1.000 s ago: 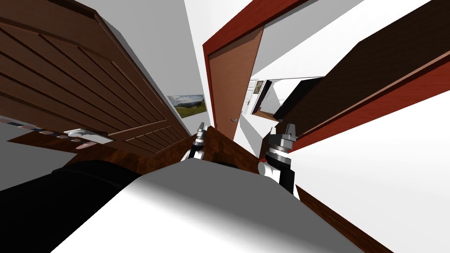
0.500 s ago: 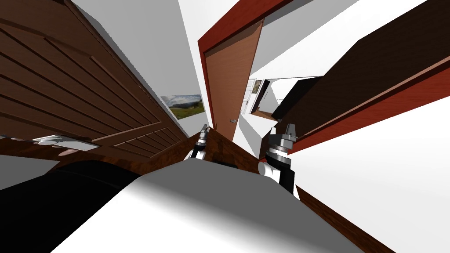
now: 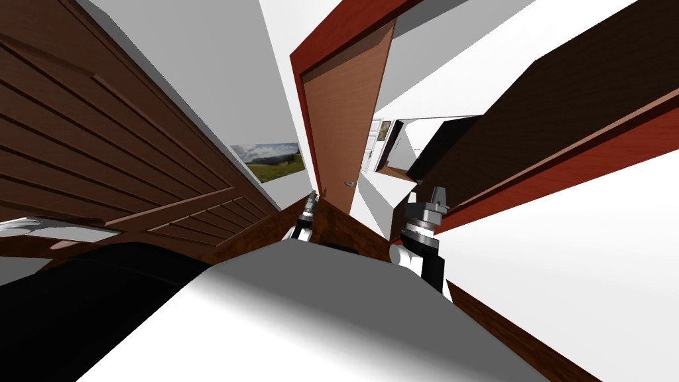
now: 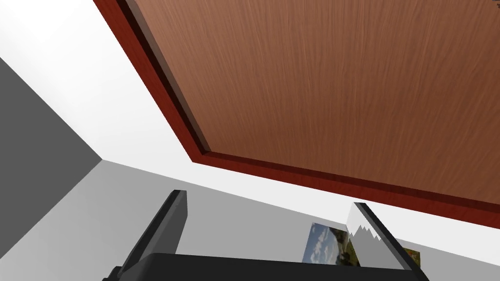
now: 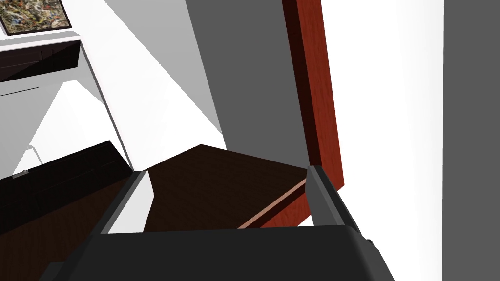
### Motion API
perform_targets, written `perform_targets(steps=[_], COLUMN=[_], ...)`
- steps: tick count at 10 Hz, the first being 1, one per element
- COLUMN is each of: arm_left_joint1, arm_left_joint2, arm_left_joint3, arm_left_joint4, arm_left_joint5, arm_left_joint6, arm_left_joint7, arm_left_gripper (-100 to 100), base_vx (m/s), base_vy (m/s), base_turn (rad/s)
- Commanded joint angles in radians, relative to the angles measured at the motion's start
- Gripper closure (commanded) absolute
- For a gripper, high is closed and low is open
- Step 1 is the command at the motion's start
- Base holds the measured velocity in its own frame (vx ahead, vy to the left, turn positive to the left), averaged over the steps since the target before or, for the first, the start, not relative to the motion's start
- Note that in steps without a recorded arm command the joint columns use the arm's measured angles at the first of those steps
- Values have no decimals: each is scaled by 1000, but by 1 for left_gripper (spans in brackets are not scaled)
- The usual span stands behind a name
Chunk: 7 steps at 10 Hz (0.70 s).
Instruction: Push the door open
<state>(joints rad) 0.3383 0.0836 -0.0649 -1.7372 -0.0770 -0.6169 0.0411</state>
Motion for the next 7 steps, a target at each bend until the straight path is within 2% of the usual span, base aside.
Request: perform_targets(steps=[1, 7], arm_left_joint1=[-13, -61], arm_left_joint2=[3, 6], arm_left_joint3=[-6, -31], arm_left_joint4=[44, 189], arm_left_joint5=[1, 3], arm_left_joint6=[-11, -30], arm_left_joint7=[1, 6], arm_left_gripper=[-100, -100], base_vx=[109, 99], base_vy=[1, 10], base_turn=[-64, -64])
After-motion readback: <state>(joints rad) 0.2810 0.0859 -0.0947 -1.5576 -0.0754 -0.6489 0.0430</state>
